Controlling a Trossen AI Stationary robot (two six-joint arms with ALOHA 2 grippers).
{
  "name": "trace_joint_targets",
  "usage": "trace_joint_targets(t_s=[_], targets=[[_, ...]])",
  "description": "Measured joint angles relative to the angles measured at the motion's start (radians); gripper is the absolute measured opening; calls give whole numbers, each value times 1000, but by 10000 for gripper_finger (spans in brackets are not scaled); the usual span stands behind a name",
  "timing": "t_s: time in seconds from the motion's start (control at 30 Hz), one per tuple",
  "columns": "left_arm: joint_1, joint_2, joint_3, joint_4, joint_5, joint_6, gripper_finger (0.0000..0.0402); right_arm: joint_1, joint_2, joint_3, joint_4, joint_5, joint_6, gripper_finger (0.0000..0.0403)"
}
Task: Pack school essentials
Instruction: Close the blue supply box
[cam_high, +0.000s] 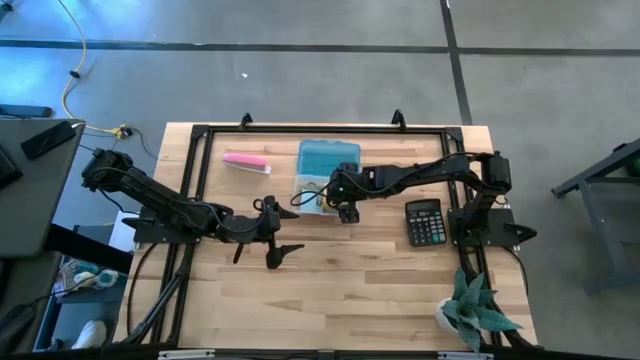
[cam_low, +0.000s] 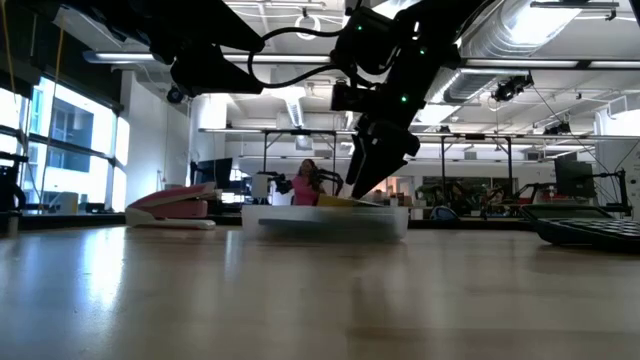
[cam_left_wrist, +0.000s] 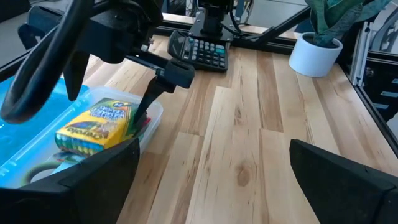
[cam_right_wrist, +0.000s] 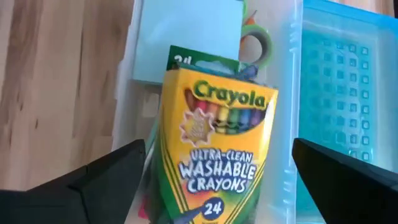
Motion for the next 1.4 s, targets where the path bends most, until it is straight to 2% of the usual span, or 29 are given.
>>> trace_joint_targets(t_s=[0.27, 0.53, 0.63, 0.8, 0.9, 1.1, 1.27, 1.4], targets=[[0, 0, 0, 0, 0, 0, 400, -27, -38, 0, -26, 15, 48, 395], [0, 0, 0, 1, 0, 0, 400, -96, -123, 0, -53, -84, 172, 395], [0, 0, 0, 1, 0, 0, 400, -99, -144, 0, -35, -77, 168, 395], [0, 0, 0, 1, 0, 0, 400, -111, -200, 0, -7, 8, 138, 395], [0, 0, 0, 1, 0, 0, 400, -140, -255, 0, -4, 44, 137, 395], [0, 0, 0, 1, 0, 0, 400, -199, -413, 0, -11, 37, 123, 394], [0, 0, 0, 2, 0, 0, 400, -257, -554, 0, -32, 40, 188, 393], [0, 0, 0, 2, 0, 0, 400, -289, -615, 0, -101, 31, 242, 393]])
